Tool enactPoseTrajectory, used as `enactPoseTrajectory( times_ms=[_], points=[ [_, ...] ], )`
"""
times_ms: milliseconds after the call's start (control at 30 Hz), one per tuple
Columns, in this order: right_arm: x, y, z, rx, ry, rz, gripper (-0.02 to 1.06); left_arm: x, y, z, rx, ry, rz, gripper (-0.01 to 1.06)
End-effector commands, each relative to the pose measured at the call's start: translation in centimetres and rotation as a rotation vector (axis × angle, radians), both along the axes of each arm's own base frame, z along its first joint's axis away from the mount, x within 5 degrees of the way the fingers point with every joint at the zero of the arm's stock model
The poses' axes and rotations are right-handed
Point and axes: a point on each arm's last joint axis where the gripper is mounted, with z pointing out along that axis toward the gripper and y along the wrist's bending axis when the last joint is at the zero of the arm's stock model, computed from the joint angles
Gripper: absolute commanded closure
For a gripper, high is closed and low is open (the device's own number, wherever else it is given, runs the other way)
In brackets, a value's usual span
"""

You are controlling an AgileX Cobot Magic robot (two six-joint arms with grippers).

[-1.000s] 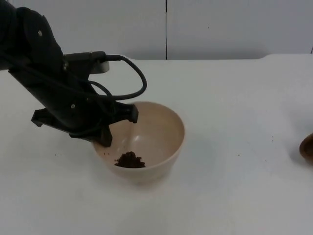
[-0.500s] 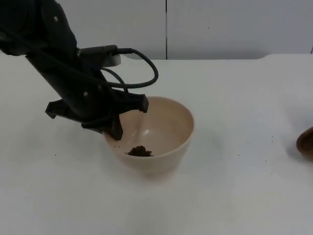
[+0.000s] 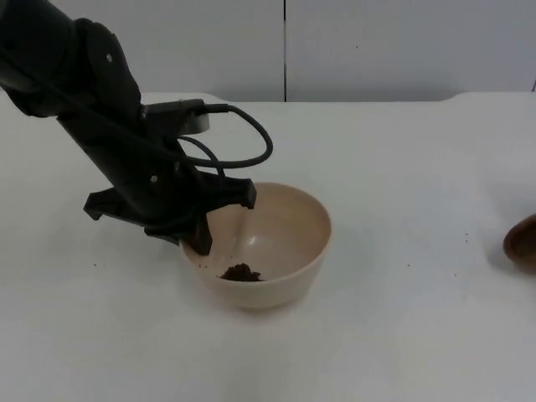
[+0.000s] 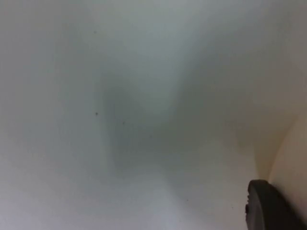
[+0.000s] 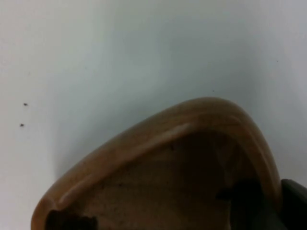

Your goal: Pick up the bowl with the left hand and pour the coffee beans from the cup into the bowl with the right hand.

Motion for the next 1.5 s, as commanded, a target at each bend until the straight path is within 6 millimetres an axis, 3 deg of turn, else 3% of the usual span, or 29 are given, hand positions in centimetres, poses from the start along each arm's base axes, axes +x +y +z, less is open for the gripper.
enactPoseTrajectory(
  times_ms=[0, 400, 1467],
  points=[
    [0.2, 0.0, 0.0, 0.008, -0.013, 0.011, 1.05, 0.2, -0.2, 0.3, -0.013, -0.019, 0.017, 1.05],
    [0.0, -0.1, -1.2, -0.002, 0.032, 0.004, 1.05, 0.4, -0.2, 0.3, -0.014, -0.035, 0.022, 1.05],
    [-0.5, 0.0, -1.4, 0.004, 0.093, 0.015, 1.05, 0.3, -0.2, 0.3, -0.014, -0.020, 0.019, 1.05]
  ],
)
